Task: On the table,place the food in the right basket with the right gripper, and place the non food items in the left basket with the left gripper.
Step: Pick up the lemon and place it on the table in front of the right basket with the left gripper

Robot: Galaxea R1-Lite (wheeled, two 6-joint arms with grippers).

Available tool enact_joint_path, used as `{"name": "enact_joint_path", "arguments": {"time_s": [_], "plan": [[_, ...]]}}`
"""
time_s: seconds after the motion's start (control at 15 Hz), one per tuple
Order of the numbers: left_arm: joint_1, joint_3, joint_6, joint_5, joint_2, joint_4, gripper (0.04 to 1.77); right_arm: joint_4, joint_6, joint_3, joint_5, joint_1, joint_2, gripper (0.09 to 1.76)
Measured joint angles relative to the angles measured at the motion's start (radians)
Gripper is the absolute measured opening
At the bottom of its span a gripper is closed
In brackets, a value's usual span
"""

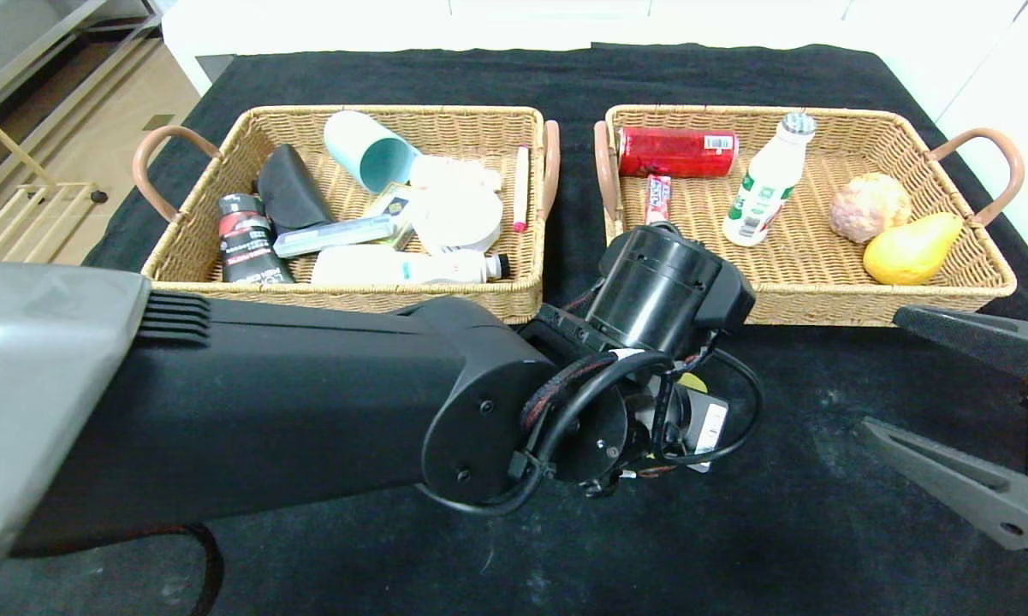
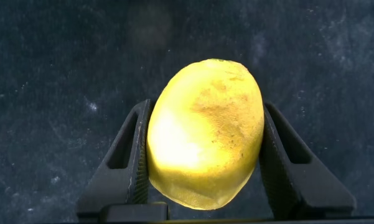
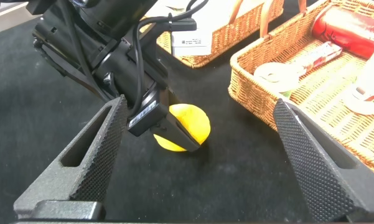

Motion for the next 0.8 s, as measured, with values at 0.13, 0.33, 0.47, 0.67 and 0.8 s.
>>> {"name": "enact_joint_path", "arguments": {"time_s": [0.13, 0.33, 0.47, 0.67, 0.8], "plan": [[-0.001, 0.002, 0.001, 0.0, 0.002, 0.0, 1.03, 0.0, -0.001, 0.005, 0.001, 0.0, 0.0, 1.71], [-0.001, 0.0, 0.004, 0.0, 0.003, 0.0, 1.15, 0.0, -0.002, 0.008, 0.002, 0.005, 0.001, 1.71], [0.0, -0.001, 0.002, 0.0, 0.003, 0.0, 1.28, 0.0, -0.002, 0.009, 0.001, 0.007, 0.001, 1.71], [-0.001, 0.0, 0.003, 0.001, 0.002, 0.0, 1.41, 0.0, -0.003, 0.011, 0.002, 0.009, 0.001, 1.71], [-0.001, 0.002, 0.006, 0.011, -0.005, 0.001, 1.48, 0.0, -0.003, 0.013, 0.002, 0.01, 0.001, 1.71]]}}
